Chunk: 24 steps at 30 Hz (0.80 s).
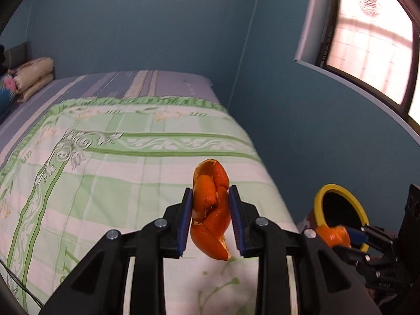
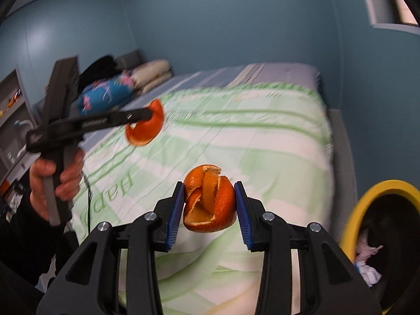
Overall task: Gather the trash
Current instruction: 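Lift and carry both orange peels in both tools over the yellow bin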
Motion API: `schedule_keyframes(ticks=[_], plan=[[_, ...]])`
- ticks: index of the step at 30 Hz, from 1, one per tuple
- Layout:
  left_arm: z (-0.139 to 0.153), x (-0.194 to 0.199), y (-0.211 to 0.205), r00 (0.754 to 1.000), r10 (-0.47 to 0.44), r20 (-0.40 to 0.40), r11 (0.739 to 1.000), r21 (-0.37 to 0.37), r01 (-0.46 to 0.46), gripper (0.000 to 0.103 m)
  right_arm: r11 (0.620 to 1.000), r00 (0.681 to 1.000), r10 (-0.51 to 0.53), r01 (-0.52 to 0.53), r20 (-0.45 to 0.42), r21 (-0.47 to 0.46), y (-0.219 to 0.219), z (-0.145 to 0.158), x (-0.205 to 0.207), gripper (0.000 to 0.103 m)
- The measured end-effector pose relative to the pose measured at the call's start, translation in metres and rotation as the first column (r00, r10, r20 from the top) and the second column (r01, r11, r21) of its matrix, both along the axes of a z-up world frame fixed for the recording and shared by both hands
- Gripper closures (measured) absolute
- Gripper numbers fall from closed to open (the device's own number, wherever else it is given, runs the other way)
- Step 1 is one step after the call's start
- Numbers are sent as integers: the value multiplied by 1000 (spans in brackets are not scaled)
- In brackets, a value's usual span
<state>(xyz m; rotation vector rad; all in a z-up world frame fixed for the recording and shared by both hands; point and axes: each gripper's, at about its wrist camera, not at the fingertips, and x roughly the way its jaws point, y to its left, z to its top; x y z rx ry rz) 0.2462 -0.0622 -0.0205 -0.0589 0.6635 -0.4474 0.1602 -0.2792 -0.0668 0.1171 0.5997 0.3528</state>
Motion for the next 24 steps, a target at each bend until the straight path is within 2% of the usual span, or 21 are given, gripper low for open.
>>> schedule_keyframes(ticks=[6,12,24], plan=[[23,-27,-50,994,-90,57,996,22,89,77,994,991,-107,105,77,28,-49,22,-22,67],[39,-48,-100,979,-187,87,982,41,184,77,979,972,-204,198,118,56,-92,31,-39,67],[51,-77,-187,927,-356,121,934,63,351,77,912,900,-408,396,153,107,-173,26,-61,66]])
